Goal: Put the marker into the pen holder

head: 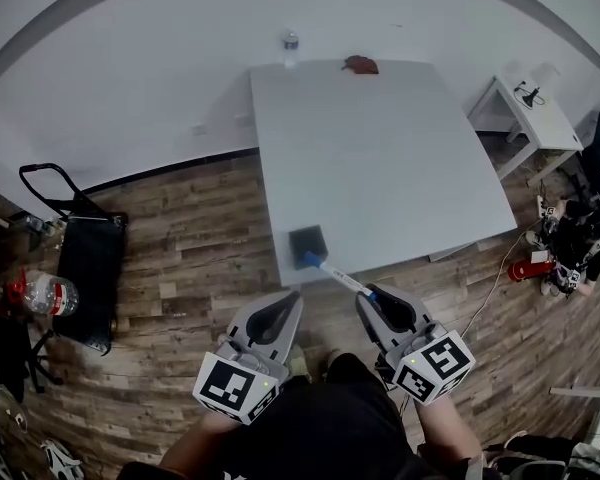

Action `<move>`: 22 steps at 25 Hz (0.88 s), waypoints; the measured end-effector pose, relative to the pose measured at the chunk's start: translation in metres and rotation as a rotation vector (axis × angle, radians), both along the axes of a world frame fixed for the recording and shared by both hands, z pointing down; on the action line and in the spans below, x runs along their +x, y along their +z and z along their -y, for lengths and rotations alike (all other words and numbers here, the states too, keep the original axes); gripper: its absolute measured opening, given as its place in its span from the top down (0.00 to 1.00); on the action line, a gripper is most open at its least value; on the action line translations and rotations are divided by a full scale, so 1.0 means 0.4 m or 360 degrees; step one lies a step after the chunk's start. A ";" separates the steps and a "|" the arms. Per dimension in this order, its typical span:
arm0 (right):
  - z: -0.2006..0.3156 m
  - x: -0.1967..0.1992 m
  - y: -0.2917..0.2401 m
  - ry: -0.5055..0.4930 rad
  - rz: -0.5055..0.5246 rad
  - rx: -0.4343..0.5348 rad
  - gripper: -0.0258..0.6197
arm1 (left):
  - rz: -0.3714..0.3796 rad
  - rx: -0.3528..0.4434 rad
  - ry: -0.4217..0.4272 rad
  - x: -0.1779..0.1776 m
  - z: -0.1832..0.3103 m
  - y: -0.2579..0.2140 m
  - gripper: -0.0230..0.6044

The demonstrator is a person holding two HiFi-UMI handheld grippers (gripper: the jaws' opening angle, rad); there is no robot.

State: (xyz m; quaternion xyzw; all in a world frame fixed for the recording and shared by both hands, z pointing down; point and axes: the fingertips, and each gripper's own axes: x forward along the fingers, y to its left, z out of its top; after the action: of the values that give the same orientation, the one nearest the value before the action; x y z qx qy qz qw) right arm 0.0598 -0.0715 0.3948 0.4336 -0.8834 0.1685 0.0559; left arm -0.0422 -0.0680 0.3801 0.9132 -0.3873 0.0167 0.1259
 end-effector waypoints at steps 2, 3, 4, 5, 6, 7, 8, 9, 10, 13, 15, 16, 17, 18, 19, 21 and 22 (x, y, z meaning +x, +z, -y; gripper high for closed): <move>0.019 0.004 0.022 0.0004 -0.0032 -0.0027 0.85 | 0.0004 -0.0012 0.0006 0.002 0.014 0.010 0.95; 0.030 0.006 0.033 0.0003 -0.0047 -0.0042 0.85 | 0.0006 -0.0019 0.0010 0.004 0.021 0.015 0.95; 0.043 0.008 0.045 -0.0001 -0.0065 -0.0056 0.85 | 0.0006 -0.0025 0.0016 0.007 0.029 0.019 0.95; 0.058 0.010 0.058 -0.0006 -0.0089 -0.0070 0.85 | 0.0005 -0.0028 0.0023 0.011 0.037 0.022 0.95; 0.075 0.013 0.072 -0.0015 -0.0118 -0.0084 0.85 | 0.0004 -0.0026 0.0028 0.015 0.046 0.023 0.95; 0.091 0.016 0.087 -0.0028 -0.0150 -0.0098 0.85 | 0.0009 -0.0022 0.0027 0.020 0.055 0.024 0.95; 0.107 0.018 0.104 -0.0044 -0.0181 -0.0116 0.85 | 0.0018 -0.0022 0.0022 0.024 0.064 0.026 0.95; 0.123 0.019 0.123 -0.0064 -0.0208 -0.0138 0.85 | 0.0031 -0.0029 0.0013 0.028 0.072 0.029 0.95; 0.137 0.019 0.144 -0.0085 -0.0231 -0.0166 0.85 | 0.0044 -0.0041 0.0004 0.032 0.080 0.034 0.95; 0.179 0.014 0.205 -0.0153 -0.0284 -0.0249 0.85 | 0.0072 -0.0084 -0.0027 0.037 0.105 0.052 0.95; 0.209 0.007 0.242 -0.0206 -0.0326 -0.0289 0.85 | 0.0070 -0.0112 -0.0063 0.036 0.132 0.060 0.95; 0.224 0.003 0.259 -0.0232 -0.0348 -0.0307 0.85 | 0.0082 -0.0116 -0.0078 0.034 0.146 0.064 0.95; 0.238 0.001 0.278 -0.0257 -0.0371 -0.0326 0.85 | 0.0095 -0.0121 -0.0092 0.032 0.159 0.069 0.95; 0.250 -0.001 0.297 -0.0280 -0.0394 -0.0346 0.85 | 0.0101 -0.0135 -0.0108 0.031 0.171 0.073 0.95; 0.260 -0.004 0.317 -0.0303 -0.0418 -0.0367 0.85 | 0.0101 -0.0160 -0.0129 0.028 0.180 0.078 0.95; 0.273 -0.014 0.357 -0.0359 -0.0469 -0.0408 0.85 | 0.0099 -0.0221 -0.0176 0.019 0.196 0.092 0.95; 0.278 -0.019 0.376 -0.0391 -0.0500 -0.0424 0.85 | 0.0102 -0.0242 -0.0196 0.015 0.203 0.099 0.95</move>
State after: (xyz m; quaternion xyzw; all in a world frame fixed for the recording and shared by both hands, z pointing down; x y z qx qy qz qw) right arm 0.0521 -0.1827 0.5452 0.3326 -0.8799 0.2061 0.2696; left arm -0.0364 -0.1492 0.4198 0.8745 -0.4442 0.0673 0.1831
